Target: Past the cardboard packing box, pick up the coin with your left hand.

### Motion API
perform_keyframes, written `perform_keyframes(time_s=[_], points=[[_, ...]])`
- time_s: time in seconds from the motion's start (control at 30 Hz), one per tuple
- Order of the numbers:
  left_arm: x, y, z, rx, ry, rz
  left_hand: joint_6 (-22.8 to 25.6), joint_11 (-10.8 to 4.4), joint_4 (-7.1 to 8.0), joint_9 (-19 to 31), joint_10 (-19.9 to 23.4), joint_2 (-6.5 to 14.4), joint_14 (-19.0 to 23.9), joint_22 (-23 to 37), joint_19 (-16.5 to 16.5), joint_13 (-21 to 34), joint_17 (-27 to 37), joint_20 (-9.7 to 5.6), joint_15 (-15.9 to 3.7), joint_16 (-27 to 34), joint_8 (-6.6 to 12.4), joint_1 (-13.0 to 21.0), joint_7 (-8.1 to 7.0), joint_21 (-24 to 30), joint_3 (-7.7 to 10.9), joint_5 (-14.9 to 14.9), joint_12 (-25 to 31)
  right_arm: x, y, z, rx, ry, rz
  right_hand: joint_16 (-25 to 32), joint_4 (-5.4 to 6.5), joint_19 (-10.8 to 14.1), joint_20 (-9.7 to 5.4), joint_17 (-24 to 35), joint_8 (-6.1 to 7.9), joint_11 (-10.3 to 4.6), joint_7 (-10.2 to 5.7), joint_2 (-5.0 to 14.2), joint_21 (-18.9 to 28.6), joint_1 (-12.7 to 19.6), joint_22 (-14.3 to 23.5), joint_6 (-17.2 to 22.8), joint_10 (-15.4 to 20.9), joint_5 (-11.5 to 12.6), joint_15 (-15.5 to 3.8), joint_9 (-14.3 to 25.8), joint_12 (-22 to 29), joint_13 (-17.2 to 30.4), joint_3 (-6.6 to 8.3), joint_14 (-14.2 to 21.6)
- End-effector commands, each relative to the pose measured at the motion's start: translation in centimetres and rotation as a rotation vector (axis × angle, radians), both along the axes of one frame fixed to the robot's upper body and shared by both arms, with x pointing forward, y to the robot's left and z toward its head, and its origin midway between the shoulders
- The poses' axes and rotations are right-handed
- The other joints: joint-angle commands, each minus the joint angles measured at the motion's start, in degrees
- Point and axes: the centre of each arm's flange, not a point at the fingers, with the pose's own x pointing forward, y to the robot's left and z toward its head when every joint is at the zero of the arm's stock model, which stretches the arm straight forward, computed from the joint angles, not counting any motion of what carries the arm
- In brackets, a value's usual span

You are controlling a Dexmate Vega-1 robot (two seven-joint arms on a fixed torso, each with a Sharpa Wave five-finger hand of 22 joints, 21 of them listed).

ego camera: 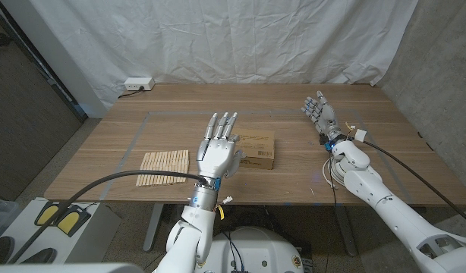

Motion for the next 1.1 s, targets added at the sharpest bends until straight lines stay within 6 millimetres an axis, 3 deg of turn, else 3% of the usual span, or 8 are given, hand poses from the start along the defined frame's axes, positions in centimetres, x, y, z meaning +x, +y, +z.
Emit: perform_keyframes(time_s=[0.03,0.47,1.1], points=[[0.52,-0.50,-1.06,-0.003,0.031,-0.005,1.06,-0.18,-0.29,0.30,0.37,0.25,0.39,0.08,0.34,0.15,0.13,0.22,-1.36,0.05,0.51,1.02,0.28,0.56,0.11,0.36,0.33,0.02,0.36,-0.24,0.005,-0.003,0.009,0.11,-0.28,0.61,-0.58,0.23,0.05,0.10,-0.18,0.61,-0.16,0.16,0.12,0.53,0.52,-0.16,0.15,0.13,0.09,0.08,-0.12,0.48],[0.96,-1.04,-1.75,-0.007,0.053,-0.021,1.76,-0.25,-0.69,0.63,0.70,0.81,0.46,0.12,0.39,0.14,0.07,0.37,-1.43,-0.03,0.77,2.07,0.30,0.57,0.24,0.42,0.28,-0.21,-0.03,-0.44,0.020,-0.012,0.007,0.08,-0.30,0.67,-0.59,0.25,0.02,0.08,-0.19,0.67,-0.26,0.13,0.13,0.48,0.54,-0.18,0.05,0.13,0.07,0.08,-0.16,0.48],[1.52,-1.17,-1.82,-0.002,0.087,-0.005,0.92,-0.49,-2.91,1.05,0.32,1.49,-0.01,0.12,-0.01,0.14,-0.10,0.66,-1.50,-0.31,0.38,6.70,-0.76,0.40,1.17,0.34,-0.09,0.08,-0.37,-0.67,0.025,-0.006,0.007,0.07,-0.37,0.72,-0.56,0.27,0.02,0.16,-0.30,0.71,-0.43,0.10,0.14,0.48,0.53,-0.20,0.09,0.13,0.03,0.08,-0.24,0.57]])
